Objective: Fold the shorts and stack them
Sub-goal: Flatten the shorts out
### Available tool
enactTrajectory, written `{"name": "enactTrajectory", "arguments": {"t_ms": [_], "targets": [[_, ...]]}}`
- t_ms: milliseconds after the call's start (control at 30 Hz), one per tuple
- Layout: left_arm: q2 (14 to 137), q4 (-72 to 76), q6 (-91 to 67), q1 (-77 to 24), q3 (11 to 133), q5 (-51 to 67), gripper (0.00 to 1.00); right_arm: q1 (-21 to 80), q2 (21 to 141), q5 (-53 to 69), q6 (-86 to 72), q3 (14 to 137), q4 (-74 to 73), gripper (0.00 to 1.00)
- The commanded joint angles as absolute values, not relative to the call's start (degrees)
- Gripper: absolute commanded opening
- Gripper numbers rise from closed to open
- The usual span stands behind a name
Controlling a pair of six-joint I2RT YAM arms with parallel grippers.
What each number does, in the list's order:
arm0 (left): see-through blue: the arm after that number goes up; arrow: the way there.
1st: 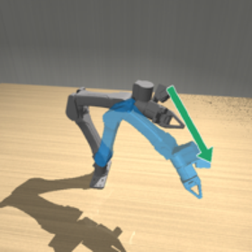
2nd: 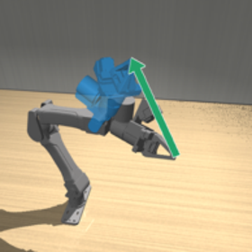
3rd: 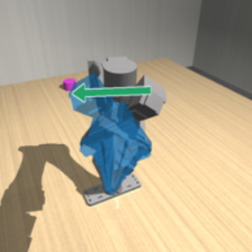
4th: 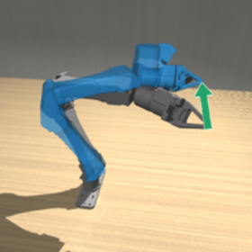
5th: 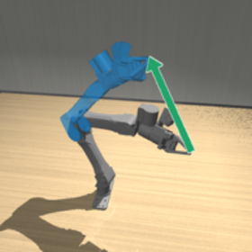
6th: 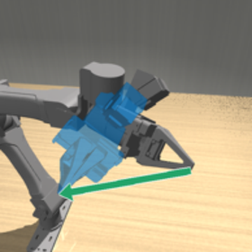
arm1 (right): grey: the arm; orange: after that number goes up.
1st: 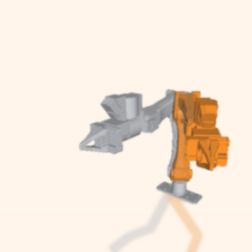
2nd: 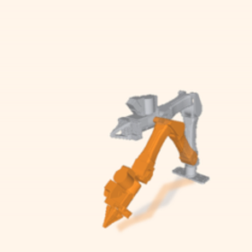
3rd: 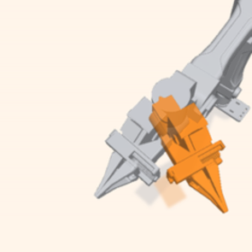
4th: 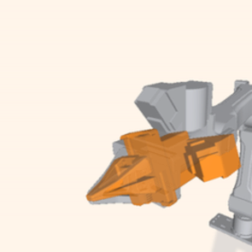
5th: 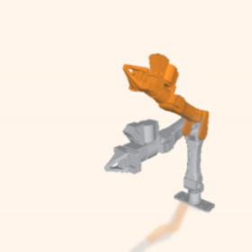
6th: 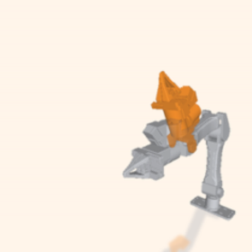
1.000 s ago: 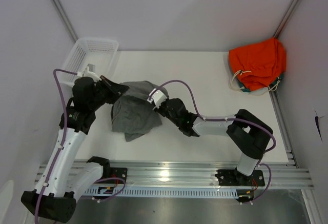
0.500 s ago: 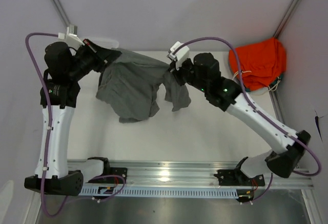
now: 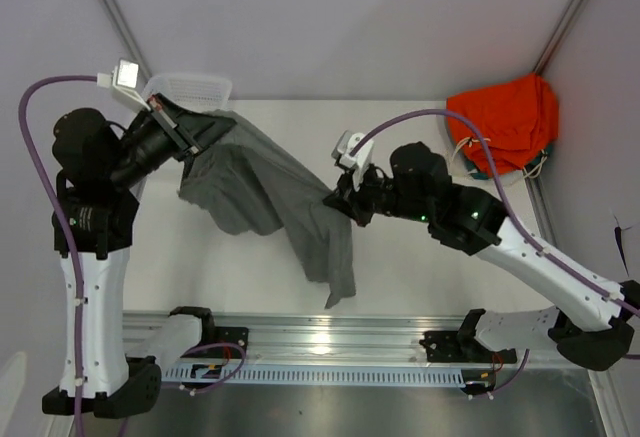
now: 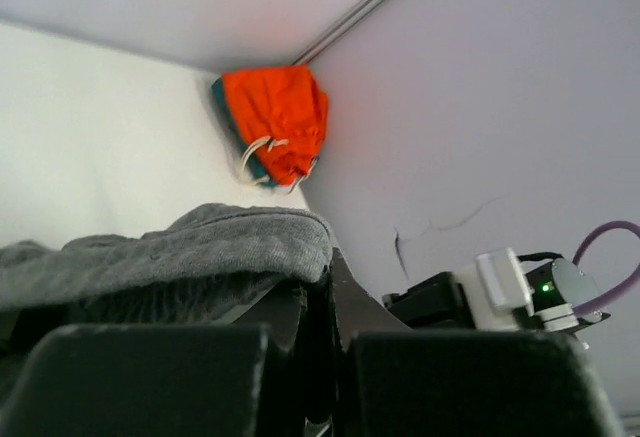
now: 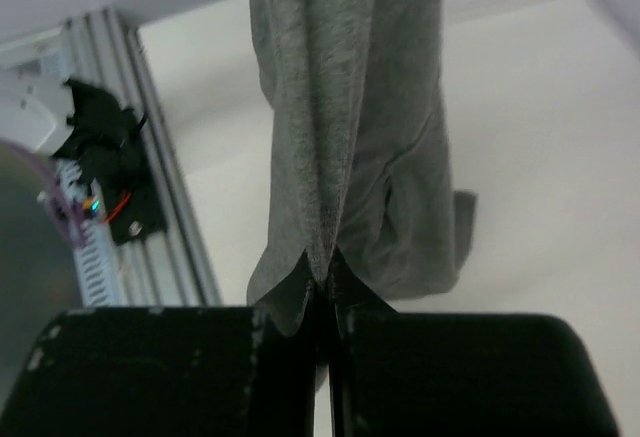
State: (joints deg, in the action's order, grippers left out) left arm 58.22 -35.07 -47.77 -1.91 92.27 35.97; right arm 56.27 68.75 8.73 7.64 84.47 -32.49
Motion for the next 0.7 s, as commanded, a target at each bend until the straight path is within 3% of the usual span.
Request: {"name": "enactTrajectory", "arguments": {"t_ms": [0, 133, 233, 467, 567, 667], "targets": [[55.82, -31.29, -45.01, -0.79, 87.38, 28.76, 0.01, 59.84, 69.34, 14.59, 2.38, 77.62, -36.93, 0.0], [50.28, -35.41, -40.36, -0.79, 86.66, 16.38, 0.01, 70.38, 70.31, 13.72, 0.53, 74.89, -34.72, 0.0], [48.78, -37.79, -38.41, -0.79, 87.98, 13.63, 0.01, 73.74, 69.26, 16.42, -1.48, 70.42, -29.2, 0.0], [47.54, -28.14, -40.25, -0.79, 71.74, 15.37, 0.01, 62.42, 66.18, 32.06, -11.41, 51.7, -12.86, 0.0], [48.43, -23.92, -41.04, -0.79, 66.38, 15.82, 0.01, 59.25, 67.32, 31.74, -13.27, 46.15, -8.89, 0.0], [50.96, -20.4, -41.48, -0.88, 63.9, 15.82, 0.01, 56.43, 69.6, 29.28, -14.41, 44.39, -7.65, 0.08]]}}
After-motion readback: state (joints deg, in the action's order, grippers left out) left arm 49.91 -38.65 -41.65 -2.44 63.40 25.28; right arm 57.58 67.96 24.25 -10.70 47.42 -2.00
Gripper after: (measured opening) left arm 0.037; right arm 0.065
